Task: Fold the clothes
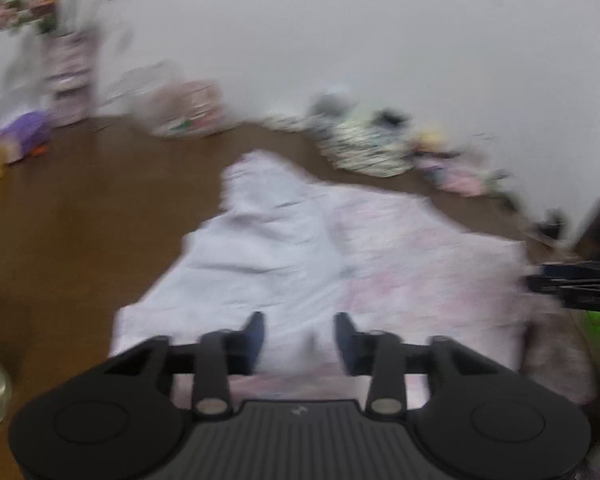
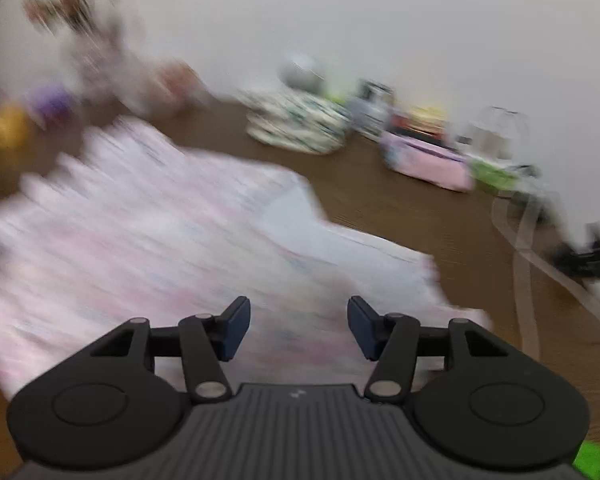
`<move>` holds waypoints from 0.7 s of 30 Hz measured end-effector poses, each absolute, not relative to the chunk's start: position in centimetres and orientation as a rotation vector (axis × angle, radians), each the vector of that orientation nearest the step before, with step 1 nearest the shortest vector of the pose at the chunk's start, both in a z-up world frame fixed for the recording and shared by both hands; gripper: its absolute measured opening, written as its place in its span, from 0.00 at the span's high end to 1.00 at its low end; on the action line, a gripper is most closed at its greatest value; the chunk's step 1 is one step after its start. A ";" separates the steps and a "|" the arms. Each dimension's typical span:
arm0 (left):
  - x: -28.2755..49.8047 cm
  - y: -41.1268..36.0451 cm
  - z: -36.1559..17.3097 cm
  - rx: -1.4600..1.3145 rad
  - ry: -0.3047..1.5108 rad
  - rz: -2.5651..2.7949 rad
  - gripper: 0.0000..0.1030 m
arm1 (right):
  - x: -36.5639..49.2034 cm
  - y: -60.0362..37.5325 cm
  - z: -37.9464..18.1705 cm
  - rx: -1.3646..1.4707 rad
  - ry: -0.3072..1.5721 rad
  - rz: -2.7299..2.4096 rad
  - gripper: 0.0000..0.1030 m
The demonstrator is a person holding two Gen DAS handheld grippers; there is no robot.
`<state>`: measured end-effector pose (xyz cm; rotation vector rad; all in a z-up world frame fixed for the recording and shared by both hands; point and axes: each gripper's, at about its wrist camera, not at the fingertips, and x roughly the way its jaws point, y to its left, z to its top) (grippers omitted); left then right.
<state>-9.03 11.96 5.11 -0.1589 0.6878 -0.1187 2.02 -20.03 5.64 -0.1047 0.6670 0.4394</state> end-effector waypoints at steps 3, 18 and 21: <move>-8.8 11.2 4.6 -0.114 0.704 -0.188 0.54 | 0.1 -17.8 5.3 -0.042 0.695 0.633 0.46; -8.5 11.9 1.0 -0.117 0.840 -0.135 0.80 | -2.8 -12.6 2.2 -0.251 0.795 0.681 0.68; -8.3 11.0 1.7 -0.134 0.846 -0.111 0.81 | -2.7 -13.9 2.7 -0.213 0.819 0.658 0.66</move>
